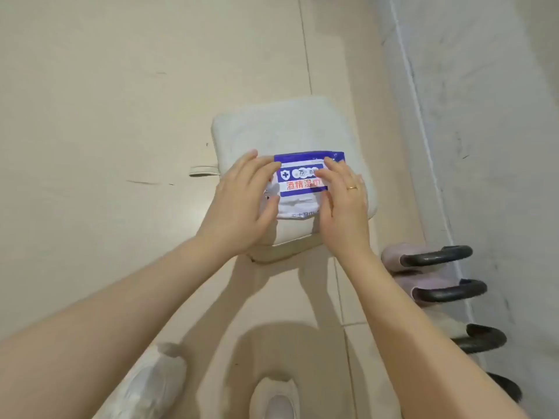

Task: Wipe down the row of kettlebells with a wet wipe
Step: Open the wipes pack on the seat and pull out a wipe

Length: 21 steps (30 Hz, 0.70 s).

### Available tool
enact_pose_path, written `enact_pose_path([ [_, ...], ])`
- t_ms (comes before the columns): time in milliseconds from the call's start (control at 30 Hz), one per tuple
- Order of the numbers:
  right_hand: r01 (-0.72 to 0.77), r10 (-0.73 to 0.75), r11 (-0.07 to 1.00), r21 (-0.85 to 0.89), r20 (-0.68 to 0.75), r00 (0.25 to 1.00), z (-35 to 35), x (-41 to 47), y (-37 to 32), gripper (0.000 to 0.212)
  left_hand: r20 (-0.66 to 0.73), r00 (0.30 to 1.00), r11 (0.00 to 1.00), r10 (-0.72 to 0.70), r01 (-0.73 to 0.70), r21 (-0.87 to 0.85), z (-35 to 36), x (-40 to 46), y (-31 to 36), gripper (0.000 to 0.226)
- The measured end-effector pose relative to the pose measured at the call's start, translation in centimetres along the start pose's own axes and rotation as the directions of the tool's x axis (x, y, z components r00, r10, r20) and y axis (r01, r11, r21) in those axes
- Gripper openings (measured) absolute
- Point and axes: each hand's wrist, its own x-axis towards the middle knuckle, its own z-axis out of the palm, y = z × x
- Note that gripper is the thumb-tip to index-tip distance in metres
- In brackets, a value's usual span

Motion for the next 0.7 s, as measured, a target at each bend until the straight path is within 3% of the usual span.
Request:
enact_pose_path([
  [100, 0.112, -0.112, 0.988, 0.105, -0.006, 0.994, 1.3, 1.4, 1.5, 0.029, -0.079, 0.981, 0.983, 0.179, -0.176, 0.044, 1.9, 2.1, -1.6, 0.049],
  [167, 0.104, -0.111, 0.982, 0.157, 0.040, 0.993, 1.7, 1.8, 2.0, 0.035, -0.040, 0.974, 0.971, 0.224, -0.220, 0.089, 3.0, 2.8, -2.5, 0.051],
  [300, 0.030, -0.056, 0.993, 0.117, 0.226, 0.973, 0.5, 1.7, 2.4, 0.051, 0.015, 0.998, 0.988, 0.063, -0.064, 0.137, 4.0, 2.6, -1.5, 0.067],
  [467, 0.079, -0.055, 0.995, -0.066, 0.316, 0.947, -1.0, 1.3, 2.5, 0.055, 0.125, 0.984, 0.959, 0.130, -0.157, 0.235, 4.0, 3.4, -1.7, 0.075],
  [700, -0.015, 0.003, 0.999, 0.048, 0.244, 0.970, -1.3, 1.8, 2.2, 0.032, 0.055, 0.996, 0.997, 0.070, -0.067, -0.046, 4.3, 3.3, -2.3, 0.096],
])
